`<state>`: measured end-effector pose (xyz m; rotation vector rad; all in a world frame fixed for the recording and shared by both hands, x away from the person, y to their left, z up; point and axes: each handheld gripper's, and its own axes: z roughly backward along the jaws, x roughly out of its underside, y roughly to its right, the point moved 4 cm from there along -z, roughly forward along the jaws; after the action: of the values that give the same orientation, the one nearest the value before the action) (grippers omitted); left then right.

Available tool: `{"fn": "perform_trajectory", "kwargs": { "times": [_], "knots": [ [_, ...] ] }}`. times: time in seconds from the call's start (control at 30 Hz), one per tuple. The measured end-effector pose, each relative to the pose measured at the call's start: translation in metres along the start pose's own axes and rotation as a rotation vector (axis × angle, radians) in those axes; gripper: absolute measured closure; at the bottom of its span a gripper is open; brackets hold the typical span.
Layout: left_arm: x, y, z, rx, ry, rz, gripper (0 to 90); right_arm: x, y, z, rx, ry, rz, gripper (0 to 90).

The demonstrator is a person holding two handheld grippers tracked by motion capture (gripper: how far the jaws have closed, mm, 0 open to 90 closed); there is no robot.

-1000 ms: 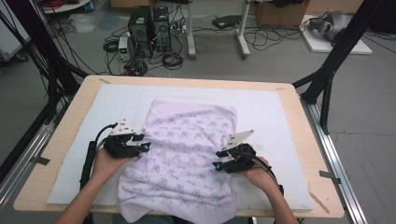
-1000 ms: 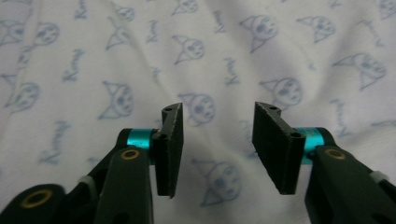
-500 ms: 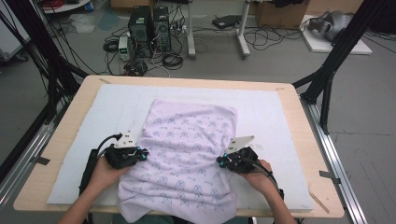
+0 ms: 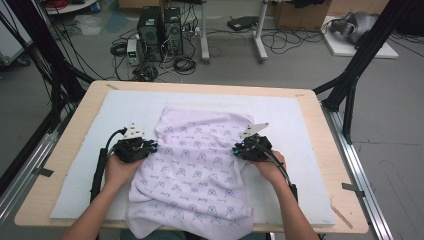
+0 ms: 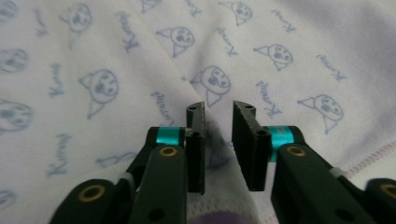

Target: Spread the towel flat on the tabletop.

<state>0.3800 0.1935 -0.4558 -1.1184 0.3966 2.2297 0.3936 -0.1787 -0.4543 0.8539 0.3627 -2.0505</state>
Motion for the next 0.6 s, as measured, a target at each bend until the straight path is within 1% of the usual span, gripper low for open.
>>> {"fn": "perform_trajectory", "kwargs": {
  "times": [0.03,0.07,0.1,0.2,0.23,0.27,0.3,0.33,0.37,0.4,0.43,0.5,0.53,0.6],
  "knots": [
    [-0.001,0.001,0.005,0.003,0.008,-0.008,70.7,0.0,0.0,0.004,-0.007,0.018,-0.007,72.1],
    [-0.002,0.002,0.01,-0.003,0.013,-0.022,68.8,-0.001,-0.002,0.01,-0.017,0.038,-0.009,70.4],
    [-0.002,0.003,0.016,-0.01,0.019,-0.032,66.6,-0.002,-0.004,0.017,-0.025,0.051,-0.001,69.2],
    [-0.002,0.01,0.036,0.003,0.029,-0.057,62.3,-0.005,-0.018,0.043,-0.062,0.117,0.036,65.0],
    [-0.001,0.014,0.042,0.009,0.035,-0.063,61.3,-0.006,-0.024,0.051,-0.071,0.135,0.051,64.3],
    [0.0,0.02,0.048,0.026,0.038,-0.078,60.6,-0.007,-0.03,0.059,-0.079,0.152,0.066,63.7],
    [0.002,0.026,0.053,0.034,0.04,-0.098,60.1,-0.008,-0.037,0.066,-0.082,0.165,0.083,63.4],
    [0.004,0.031,0.058,0.042,0.05,-0.102,59.2,-0.008,-0.044,0.071,-0.093,0.183,0.095,63.0],
    [0.006,0.036,0.062,0.065,0.055,-0.1,58.4,-0.008,-0.051,0.074,-0.11,0.199,0.105,61.8],
    [0.008,0.041,0.065,0.088,0.058,-0.104,57.6,-0.007,-0.058,0.075,-0.119,0.198,0.109,59.5],
    [0.01,0.045,0.066,0.1,0.056,-0.116,56.9,-0.005,-0.064,0.073,-0.128,0.187,0.12,58.8],
    [0.015,0.052,0.066,0.139,0.037,-0.123,55.5,0.001,-0.075,0.066,-0.162,0.162,0.135,58.6],
    [0.018,0.056,0.065,0.157,0.025,-0.134,54.6,0.005,-0.079,0.061,-0.175,0.148,0.137,58.3],
    [0.025,0.063,0.061,0.2,0.004,-0.149,53.1,0.012,-0.085,0.051,-0.211,0.129,0.123,57.1]
  ]
}}
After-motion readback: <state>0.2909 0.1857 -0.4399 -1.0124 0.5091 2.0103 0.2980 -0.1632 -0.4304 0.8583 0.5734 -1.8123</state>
